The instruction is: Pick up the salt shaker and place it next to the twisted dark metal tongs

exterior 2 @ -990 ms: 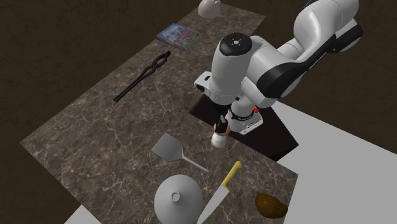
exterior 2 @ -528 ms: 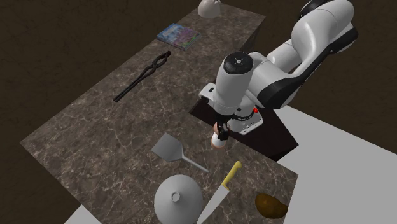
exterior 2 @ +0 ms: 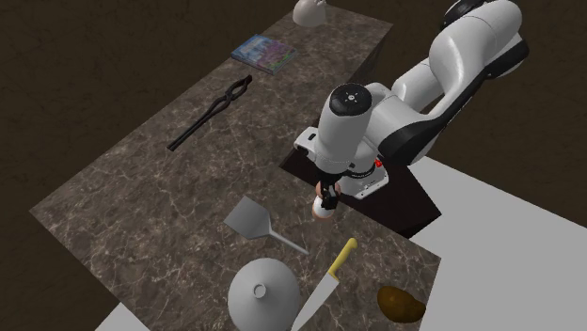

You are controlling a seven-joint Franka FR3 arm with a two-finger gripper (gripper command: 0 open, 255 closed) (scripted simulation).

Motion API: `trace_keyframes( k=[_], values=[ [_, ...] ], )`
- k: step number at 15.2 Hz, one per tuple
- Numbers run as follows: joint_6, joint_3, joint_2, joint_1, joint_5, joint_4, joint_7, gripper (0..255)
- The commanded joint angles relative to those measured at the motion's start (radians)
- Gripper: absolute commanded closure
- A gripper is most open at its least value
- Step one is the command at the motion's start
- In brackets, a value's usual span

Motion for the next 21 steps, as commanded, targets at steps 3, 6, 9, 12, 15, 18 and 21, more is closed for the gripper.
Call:
trace_keyframes(
  k=[3, 6, 9, 12, 15, 18, 21],
  values=[
    [0.0, 0.0, 0.0, 0.0, 0.0, 0.0, 0.0, 255],
    [0.0, 0.0, 0.001, -0.001, 0.0, 0.0, 0.0, 255],
    [0.0, 0.0, 0.001, -0.001, 0.0, 0.001, 0.0, 255],
    [0.0, 0.0, 0.0, 0.0, 0.0, 0.0, 0.0, 255],
    [-0.041, -0.016, -0.005, -0.012, -0.018, 0.038, -0.003, 255],
    [-0.08, -0.031, -0.006, -0.023, -0.034, 0.077, -0.005, 255],
    [-0.117, -0.046, -0.004, -0.033, -0.049, 0.117, -0.007, 255]
  ],
)
